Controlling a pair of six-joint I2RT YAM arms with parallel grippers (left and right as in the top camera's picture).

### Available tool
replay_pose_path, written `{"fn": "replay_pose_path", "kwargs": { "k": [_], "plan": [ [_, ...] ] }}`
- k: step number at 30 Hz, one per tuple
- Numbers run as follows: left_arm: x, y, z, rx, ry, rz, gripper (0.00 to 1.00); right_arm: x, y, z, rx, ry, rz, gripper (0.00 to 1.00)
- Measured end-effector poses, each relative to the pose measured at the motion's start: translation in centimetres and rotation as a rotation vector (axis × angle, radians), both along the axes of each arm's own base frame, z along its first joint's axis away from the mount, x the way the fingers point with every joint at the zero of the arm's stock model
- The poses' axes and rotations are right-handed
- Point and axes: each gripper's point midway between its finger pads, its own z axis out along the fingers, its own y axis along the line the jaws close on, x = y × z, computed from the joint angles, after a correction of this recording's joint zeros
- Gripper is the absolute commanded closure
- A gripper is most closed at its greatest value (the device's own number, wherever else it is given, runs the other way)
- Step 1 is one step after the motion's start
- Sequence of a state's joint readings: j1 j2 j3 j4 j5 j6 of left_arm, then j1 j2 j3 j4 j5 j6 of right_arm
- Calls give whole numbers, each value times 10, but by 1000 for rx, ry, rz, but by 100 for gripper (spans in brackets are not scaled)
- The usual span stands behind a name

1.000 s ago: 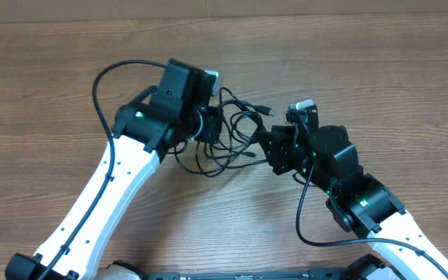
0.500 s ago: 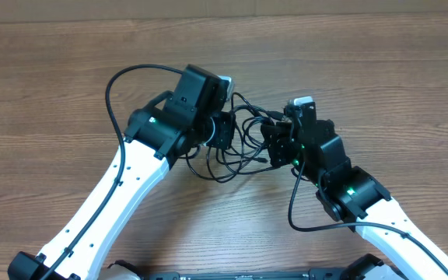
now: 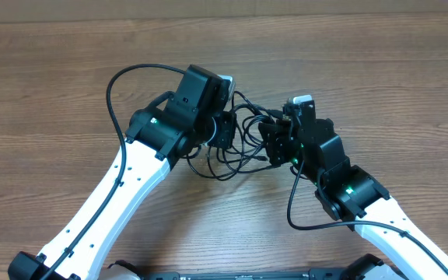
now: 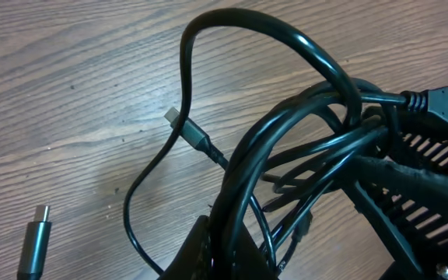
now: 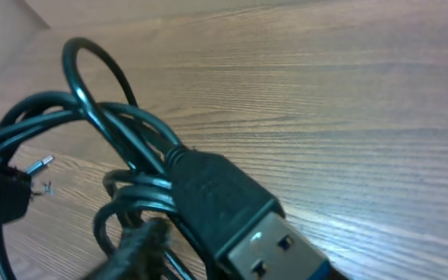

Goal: Untangle cables

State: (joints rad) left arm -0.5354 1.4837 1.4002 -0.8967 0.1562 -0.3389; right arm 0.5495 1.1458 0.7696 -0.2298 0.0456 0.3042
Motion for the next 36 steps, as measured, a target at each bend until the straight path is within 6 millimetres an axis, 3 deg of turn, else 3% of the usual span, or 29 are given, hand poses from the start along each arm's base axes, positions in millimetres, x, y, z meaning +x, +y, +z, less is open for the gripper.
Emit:
{"fn": "replay_pose_path", "kwargs": {
  "k": [4, 6, 10, 12, 26, 36],
  "plan": [
    [2, 3, 0, 12, -6, 15, 96, 1, 0, 2, 4, -6, -5, 53],
    [2, 3, 0, 14, -7, 19, 96, 2, 0, 2, 5, -10, -6, 68],
    [3, 4, -1, 17, -9, 22, 96, 2, 0, 3, 8, -10, -7, 89],
    [3, 4, 0, 18, -11, 24, 96, 2, 0, 3, 6, -11, -7, 93],
    [3, 5, -1, 14, -4, 40, 96, 1, 2, 4, 14, -11, 7, 96],
    [16, 24, -3, 111, -59, 115, 96, -16, 43, 27, 212, 4, 212, 96]
  ]
}}
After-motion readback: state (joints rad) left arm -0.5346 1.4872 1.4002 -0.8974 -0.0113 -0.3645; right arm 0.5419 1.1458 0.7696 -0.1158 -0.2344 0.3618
